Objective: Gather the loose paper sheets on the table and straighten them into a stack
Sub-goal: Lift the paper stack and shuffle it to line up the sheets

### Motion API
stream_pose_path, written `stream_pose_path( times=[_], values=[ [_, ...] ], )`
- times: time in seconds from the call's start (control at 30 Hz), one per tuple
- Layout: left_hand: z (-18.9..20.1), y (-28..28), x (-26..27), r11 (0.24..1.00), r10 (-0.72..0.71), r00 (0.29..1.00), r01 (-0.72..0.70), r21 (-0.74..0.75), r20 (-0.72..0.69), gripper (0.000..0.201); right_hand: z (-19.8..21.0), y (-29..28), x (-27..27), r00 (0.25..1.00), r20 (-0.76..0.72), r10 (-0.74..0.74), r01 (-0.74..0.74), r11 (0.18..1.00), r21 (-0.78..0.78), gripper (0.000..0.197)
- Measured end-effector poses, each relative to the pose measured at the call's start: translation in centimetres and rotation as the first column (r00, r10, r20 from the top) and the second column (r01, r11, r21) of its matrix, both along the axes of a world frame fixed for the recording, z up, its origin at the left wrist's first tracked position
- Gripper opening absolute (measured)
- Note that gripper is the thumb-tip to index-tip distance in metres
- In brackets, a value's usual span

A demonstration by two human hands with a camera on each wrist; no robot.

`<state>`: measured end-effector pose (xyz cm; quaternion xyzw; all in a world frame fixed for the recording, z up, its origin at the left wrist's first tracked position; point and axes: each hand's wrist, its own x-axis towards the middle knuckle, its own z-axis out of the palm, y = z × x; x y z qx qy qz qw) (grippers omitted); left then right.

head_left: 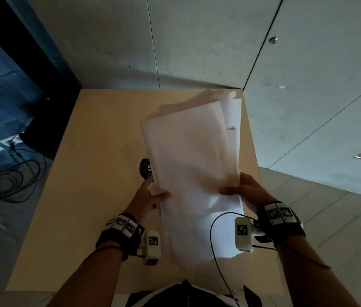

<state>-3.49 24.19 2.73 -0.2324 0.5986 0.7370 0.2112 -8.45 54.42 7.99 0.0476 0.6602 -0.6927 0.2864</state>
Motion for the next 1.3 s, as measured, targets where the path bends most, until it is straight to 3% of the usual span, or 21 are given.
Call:
stream_pose_path(
  times=[0.1,0.27,0.4,0.57,0.73,0.87,0.97,1.13,1.3],
  values=[
    [2.0,0.0,-0.7,0.998,-0.037,0.998,0.035,-0.043,-0.051,0.061,1.5,0.3,-0.5,0.997,-0.069,-0.017,0.017,1.000,-0.004,0.057],
    [8.1,0.7,-2.3,0.946,-0.070,0.975,-0.003,-0.325,-0.212,0.018,4.1,0.4,-1.3,0.970,-0.187,-0.155,0.151,0.988,-0.038,0.036],
    [12.3,1.2,-3.4,0.923,-0.044,0.912,-0.119,-0.366,-0.407,0.023,6.3,0.0,-1.7,0.926,-0.279,-0.254,0.233,0.967,-0.107,0.031],
    [15.2,1.5,-3.9,0.897,-0.040,0.839,-0.209,-0.389,-0.542,0.024,9.0,-0.6,-2.0,0.872,-0.375,-0.314,0.269,0.948,-0.168,0.027],
    [14.9,1.5,-3.7,0.881,-0.018,0.811,-0.264,-0.393,-0.584,0.025,8.7,-1.3,-1.9,0.855,-0.400,-0.330,0.298,0.944,-0.141,0.027],
    [12.3,1.3,-3.5,0.858,-0.037,0.857,-0.237,-0.456,-0.514,0.021,5.7,-1.8,-1.4,0.884,-0.381,-0.270,0.308,0.951,0.039,0.021],
    [10.7,1.2,-3.3,0.858,-0.004,0.891,-0.229,-0.459,-0.453,0.021,4.0,-2.1,-1.0,0.895,-0.349,-0.277,0.326,0.941,0.090,0.027],
    [11.0,1.2,-3.5,0.854,0.010,0.870,-0.264,-0.449,-0.493,0.021,4.7,-2.3,-1.2,0.871,-0.388,-0.301,0.353,0.933,0.069,0.038],
    [9.3,1.3,-3.3,0.846,-0.042,0.900,-0.199,-0.495,-0.434,0.025,2.7,-2.0,-1.6,0.891,-0.342,-0.297,0.349,0.931,0.102,0.065]
  ],
)
